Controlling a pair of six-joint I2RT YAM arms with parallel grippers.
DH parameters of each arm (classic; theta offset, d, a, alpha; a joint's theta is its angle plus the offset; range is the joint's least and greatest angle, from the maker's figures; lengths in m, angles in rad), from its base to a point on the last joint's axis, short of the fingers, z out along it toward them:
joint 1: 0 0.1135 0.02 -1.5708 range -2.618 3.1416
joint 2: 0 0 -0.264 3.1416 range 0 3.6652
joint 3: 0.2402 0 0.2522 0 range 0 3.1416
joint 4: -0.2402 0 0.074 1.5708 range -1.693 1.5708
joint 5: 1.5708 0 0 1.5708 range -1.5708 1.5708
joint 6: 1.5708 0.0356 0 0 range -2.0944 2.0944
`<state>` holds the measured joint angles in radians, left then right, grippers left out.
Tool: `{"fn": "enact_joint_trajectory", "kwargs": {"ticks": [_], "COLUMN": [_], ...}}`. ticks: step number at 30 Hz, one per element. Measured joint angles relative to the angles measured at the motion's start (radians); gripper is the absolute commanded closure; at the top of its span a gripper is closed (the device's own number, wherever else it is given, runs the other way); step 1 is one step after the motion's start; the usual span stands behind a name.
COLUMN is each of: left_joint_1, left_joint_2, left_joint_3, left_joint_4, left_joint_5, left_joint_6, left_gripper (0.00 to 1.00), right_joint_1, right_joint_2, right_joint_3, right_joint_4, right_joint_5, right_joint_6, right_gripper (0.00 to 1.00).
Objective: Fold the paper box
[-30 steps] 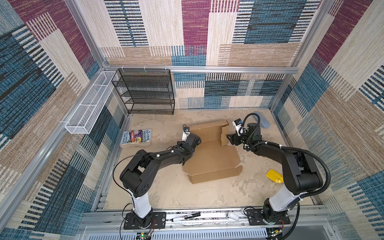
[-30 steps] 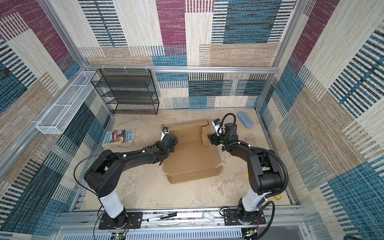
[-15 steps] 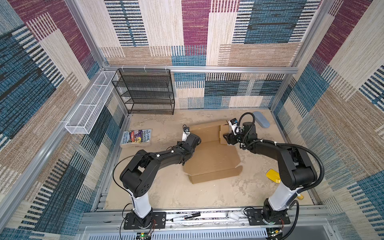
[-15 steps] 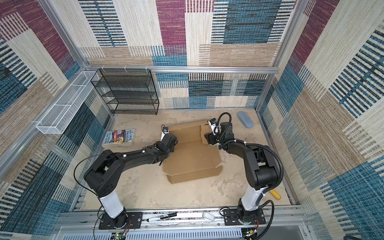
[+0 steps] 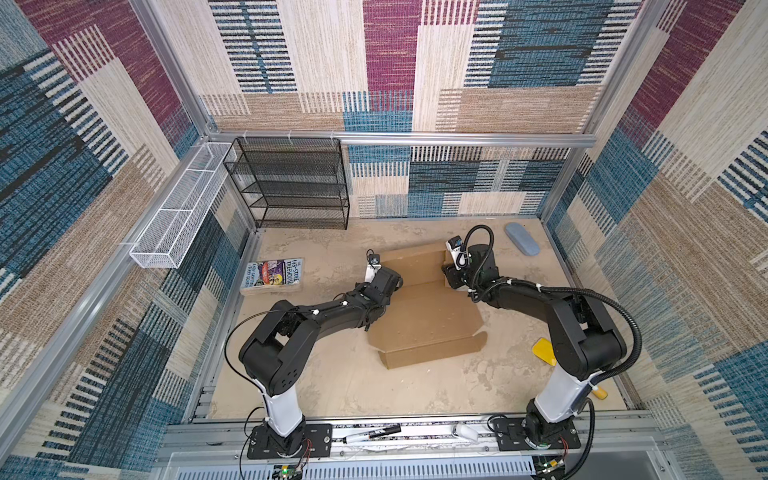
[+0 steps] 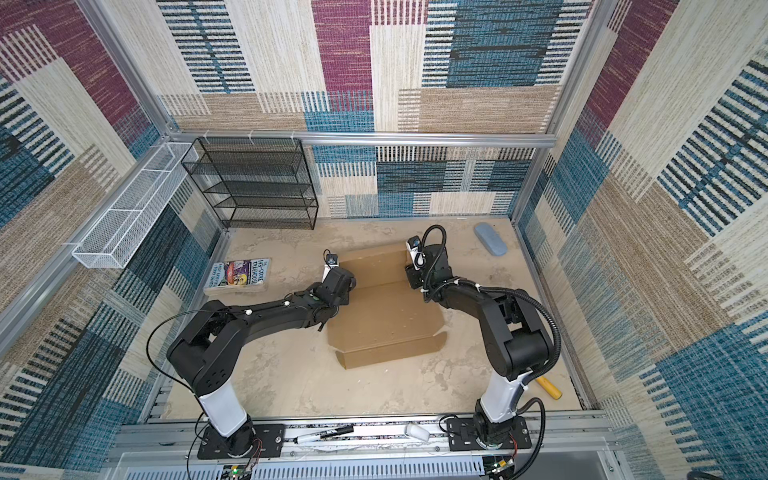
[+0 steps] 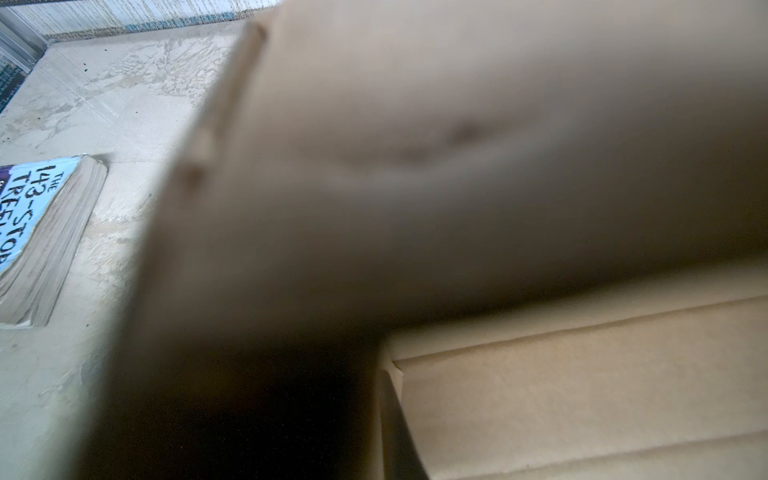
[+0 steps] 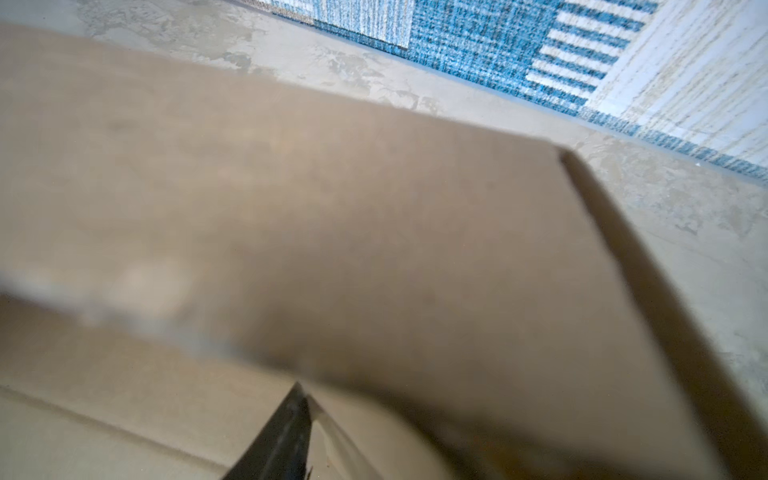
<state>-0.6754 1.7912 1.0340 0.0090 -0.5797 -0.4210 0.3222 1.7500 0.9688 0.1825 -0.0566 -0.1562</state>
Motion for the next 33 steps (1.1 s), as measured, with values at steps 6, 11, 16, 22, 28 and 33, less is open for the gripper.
{"fn": "enact_joint_trajectory", "kwargs": {"ticks": [6, 11, 16, 22, 28, 33], "left_joint_1": [-0.004, -0.005, -0.005, -0.005, -0.007, -0.008], "left_joint_2": [0.000, -0.001, -0.002, -0.003, -0.003, -0.004], "left_joint_3": [0.005, 0.005, 0.005, 0.005, 0.005, 0.005], "left_joint_4": [-0.015, -0.019, -0.026, -0.030, -0.029, -0.029], "left_joint_5": [-0.004, -0.009, -0.016, -0.021, -0.018, -0.017], "left_joint_6": [-0.003, -0.013, -0.019, -0.020, -0.020, -0.020], "left_gripper": [1.00, 1.00, 1.00, 1.00, 1.00, 1.00], "right_joint_1": [0.025, 0.027, 0.027, 0.026, 0.027, 0.027], "right_joint_2": [-0.002, -0.021, -0.035, -0.043, -0.045, -0.064], "right_joint_3": [0.005, -0.002, -0.009, -0.021, -0.026, -0.051], "right_joint_4": [-0.024, -0.031, -0.031, -0.031, -0.031, -0.031], "right_joint_5": [0.039, 0.011, 0.001, 0.012, -0.001, -0.033], "right_joint_6": [0.022, 0.024, 0.029, 0.033, 0.035, 0.031], "right_gripper": [0.40, 0.36, 0.46, 0.49, 0.35, 0.29]}}
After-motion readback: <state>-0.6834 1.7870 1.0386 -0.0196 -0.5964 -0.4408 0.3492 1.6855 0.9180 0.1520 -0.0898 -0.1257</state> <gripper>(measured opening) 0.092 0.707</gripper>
